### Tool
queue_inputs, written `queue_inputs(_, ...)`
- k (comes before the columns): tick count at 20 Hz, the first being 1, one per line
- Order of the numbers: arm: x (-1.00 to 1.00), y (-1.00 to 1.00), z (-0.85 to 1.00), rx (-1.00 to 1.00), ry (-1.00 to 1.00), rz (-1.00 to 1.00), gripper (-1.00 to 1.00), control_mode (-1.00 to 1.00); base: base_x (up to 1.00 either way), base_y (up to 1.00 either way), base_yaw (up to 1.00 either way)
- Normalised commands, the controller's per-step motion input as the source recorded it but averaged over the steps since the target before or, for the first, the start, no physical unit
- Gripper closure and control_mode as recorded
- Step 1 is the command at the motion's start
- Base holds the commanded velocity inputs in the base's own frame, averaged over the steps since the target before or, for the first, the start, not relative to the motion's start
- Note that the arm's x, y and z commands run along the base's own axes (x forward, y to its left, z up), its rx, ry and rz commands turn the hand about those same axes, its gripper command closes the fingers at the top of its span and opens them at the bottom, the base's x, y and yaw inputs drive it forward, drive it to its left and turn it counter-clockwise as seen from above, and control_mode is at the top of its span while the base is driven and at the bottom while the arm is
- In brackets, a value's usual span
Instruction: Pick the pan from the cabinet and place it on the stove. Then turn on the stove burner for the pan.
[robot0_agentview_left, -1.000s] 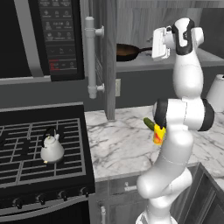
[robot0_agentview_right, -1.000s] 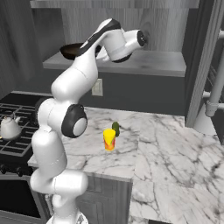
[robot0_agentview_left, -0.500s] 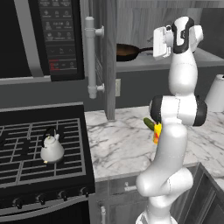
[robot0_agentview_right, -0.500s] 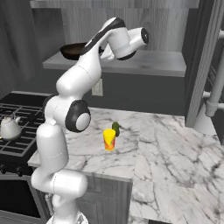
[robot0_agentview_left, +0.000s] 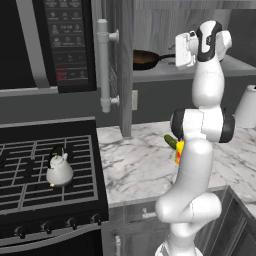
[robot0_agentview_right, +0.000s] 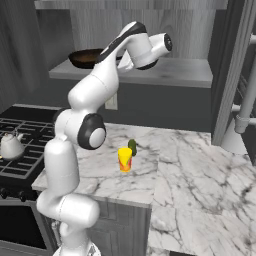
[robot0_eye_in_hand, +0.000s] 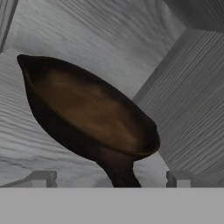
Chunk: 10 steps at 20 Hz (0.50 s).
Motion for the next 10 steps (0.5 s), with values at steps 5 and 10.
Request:
queue_inputs(5, 0.15, 0.0, -0.1, 0.0, 0.0, 0.0, -1.0, -1.0, 0.0, 0.0, 0.0)
queue_inputs(10, 0.17, 0.0, -0.13, 0.0, 0.0, 0.0, -1.0, -1.0, 0.0, 0.0, 0.0)
